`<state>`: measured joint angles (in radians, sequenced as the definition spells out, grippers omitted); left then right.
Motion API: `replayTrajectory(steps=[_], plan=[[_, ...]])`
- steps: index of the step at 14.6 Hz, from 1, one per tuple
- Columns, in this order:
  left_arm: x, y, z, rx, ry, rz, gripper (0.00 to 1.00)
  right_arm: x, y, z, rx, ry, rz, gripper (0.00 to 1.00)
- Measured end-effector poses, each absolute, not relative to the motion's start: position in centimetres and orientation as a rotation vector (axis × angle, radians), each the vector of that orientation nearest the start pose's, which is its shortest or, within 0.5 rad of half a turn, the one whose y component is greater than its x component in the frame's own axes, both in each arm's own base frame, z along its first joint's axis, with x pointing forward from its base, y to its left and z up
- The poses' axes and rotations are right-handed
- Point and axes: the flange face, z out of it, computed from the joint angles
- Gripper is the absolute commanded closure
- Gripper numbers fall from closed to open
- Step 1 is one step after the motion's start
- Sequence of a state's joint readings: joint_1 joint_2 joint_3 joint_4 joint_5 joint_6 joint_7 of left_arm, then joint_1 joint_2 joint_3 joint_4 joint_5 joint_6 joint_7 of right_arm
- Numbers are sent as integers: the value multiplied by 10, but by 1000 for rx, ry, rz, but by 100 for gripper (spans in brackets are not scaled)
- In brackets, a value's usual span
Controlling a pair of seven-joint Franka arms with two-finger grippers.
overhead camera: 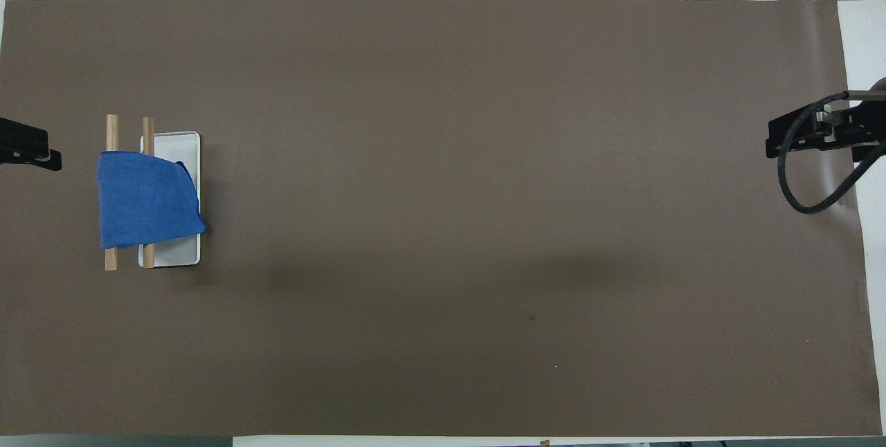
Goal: Right arm passes towel to left arm to hang
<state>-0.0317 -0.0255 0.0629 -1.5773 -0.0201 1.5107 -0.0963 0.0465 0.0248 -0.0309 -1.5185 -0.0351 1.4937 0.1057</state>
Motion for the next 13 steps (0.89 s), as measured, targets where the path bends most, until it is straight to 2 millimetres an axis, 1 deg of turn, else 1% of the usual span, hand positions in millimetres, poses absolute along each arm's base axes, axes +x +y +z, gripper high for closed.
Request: replayTrajectory(steps=[7,13], plan=[[537,15,631,-3157,-198,67,0,554,5,629,-3176,147,74,0],[536,14,631,-3158,-195,65,0,555,0,629,-3175,159,65,0]])
